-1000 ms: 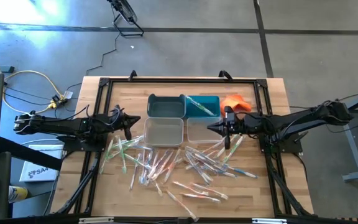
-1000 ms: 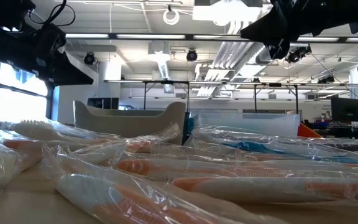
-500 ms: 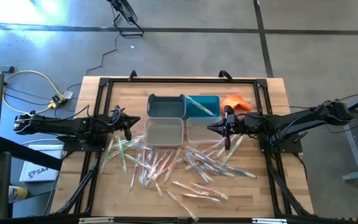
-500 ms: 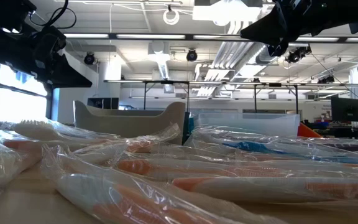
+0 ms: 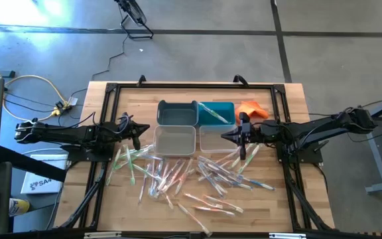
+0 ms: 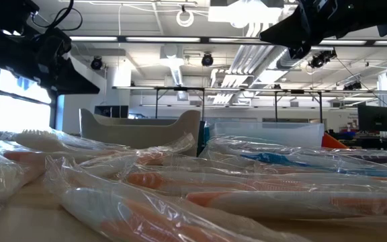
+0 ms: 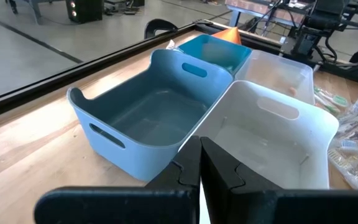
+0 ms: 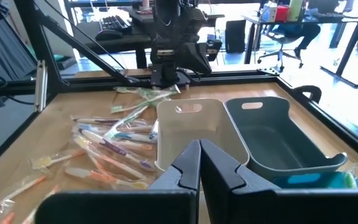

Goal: Pick & Place Toothbrushes
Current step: Put the purple toothbrush into the transparent bin

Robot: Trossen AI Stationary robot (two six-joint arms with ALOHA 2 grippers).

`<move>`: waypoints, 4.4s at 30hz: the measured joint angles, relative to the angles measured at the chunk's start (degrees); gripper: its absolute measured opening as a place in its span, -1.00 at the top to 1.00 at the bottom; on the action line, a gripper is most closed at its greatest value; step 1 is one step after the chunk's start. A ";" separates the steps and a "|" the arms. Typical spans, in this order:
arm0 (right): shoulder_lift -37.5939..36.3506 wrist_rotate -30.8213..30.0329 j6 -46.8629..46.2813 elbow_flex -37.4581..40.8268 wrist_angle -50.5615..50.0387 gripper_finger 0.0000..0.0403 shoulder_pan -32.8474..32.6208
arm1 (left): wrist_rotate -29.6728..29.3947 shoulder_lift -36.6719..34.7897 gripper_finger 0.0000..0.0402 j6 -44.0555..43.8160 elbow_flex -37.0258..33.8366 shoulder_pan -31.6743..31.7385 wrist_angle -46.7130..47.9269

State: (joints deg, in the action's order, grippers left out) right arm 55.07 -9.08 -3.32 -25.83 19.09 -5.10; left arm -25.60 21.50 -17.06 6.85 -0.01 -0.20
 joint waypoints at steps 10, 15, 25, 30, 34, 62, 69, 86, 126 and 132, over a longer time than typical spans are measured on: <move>0.00 0.00 0.60 -0.02 -0.07 0.99 0.00 | 1.27 0.02 1.00 0.02 0.00 0.00 -0.16; 0.00 0.00 0.62 -0.02 -0.11 0.99 0.01 | 1.26 0.02 1.00 0.08 0.00 0.00 -0.16; 0.02 -1.41 0.77 -0.04 3.73 0.99 -0.72 | 1.26 0.02 1.00 0.18 0.00 0.00 -0.11; 0.02 -7.94 0.73 -3.22 -1.24 0.99 -4.30 | 1.26 0.00 1.00 0.07 0.00 0.00 -0.05; 0.64 -12.89 0.39 -7.86 -8.69 0.99 -7.07 | 1.26 0.00 1.00 0.07 0.00 0.00 -0.03; 20.06 -2.92 -11.05 -24.63 -33.03 0.99 -11.39 | 2.59 0.01 1.00 0.24 0.00 0.00 0.37; 22.43 -2.91 -14.85 -24.63 -37.26 0.98 -11.28 | 2.61 0.00 1.00 0.24 0.00 0.00 0.37; 22.73 2.25 -21.49 -24.63 -46.26 0.37 -11.30 | 2.66 0.01 1.00 0.24 0.00 0.00 0.37; 22.73 5.17 -35.13 -24.58 -50.79 0.48 -11.29 | 2.46 0.02 1.00 7.63 0.00 0.00 -0.09; 22.73 4.31 -34.36 -24.58 -48.48 0.48 -11.80 | 2.46 0.01 1.00 7.61 0.00 0.01 -0.07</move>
State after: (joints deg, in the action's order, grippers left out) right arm 77.80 -4.78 -37.67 -50.41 -29.39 -16.91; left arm -23.14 21.51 -9.45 6.85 0.00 -0.27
